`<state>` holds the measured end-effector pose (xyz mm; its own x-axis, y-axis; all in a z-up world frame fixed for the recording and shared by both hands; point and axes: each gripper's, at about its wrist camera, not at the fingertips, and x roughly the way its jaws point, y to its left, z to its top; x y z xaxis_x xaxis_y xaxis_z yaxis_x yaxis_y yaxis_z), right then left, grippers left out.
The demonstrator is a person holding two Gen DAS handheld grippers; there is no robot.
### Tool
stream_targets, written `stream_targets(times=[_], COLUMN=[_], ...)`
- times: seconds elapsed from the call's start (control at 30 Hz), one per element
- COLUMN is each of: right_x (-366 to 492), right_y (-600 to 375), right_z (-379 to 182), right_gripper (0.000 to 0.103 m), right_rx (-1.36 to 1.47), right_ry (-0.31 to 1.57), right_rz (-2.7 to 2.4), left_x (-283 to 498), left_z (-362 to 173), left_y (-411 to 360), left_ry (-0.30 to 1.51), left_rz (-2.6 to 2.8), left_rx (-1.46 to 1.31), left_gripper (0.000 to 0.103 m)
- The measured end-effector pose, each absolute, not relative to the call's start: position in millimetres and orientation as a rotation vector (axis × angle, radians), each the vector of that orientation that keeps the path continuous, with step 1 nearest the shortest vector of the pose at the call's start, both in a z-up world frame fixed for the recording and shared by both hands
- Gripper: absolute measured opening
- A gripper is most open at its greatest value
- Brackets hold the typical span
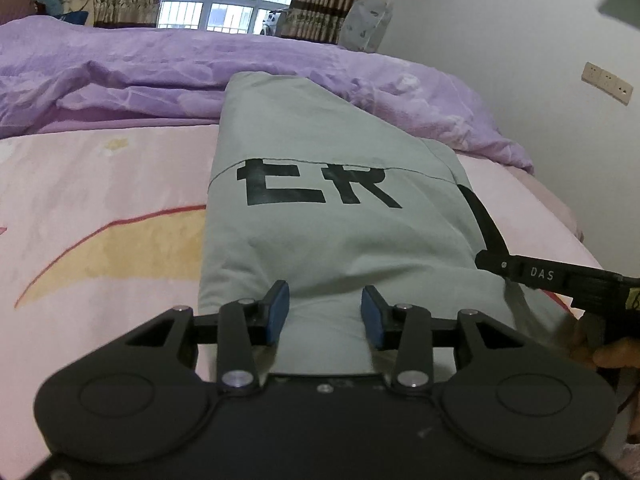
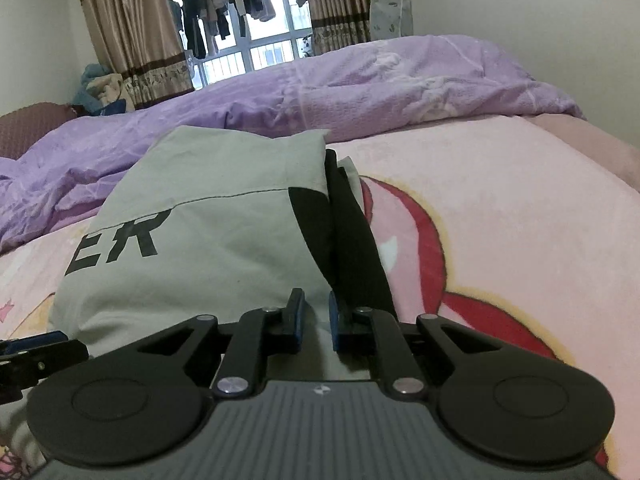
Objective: Fold large clothes
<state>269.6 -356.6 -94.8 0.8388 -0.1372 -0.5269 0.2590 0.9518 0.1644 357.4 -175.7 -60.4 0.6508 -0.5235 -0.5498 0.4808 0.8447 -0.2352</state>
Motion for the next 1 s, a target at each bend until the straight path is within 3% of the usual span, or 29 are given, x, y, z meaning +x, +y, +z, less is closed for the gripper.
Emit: stream_targets(times=[0.4,1.0], right_x=[210,196], right_y=[-333,-338], right_z=[-62,-99], right_gripper=[0.019,0.02], right_rx=[0.193,0.251], right_ry=[0.498,0.542], right_rz=[-0.212,-0.207], left_x=[293,282], left_z=[-38,-70], left_y=[-140,-152], left_ry=[0.62,0.601], left_rz=[-0.608,-0.53], left_rx=[-0.086,-0.001], left_gripper=[0.044,0.044])
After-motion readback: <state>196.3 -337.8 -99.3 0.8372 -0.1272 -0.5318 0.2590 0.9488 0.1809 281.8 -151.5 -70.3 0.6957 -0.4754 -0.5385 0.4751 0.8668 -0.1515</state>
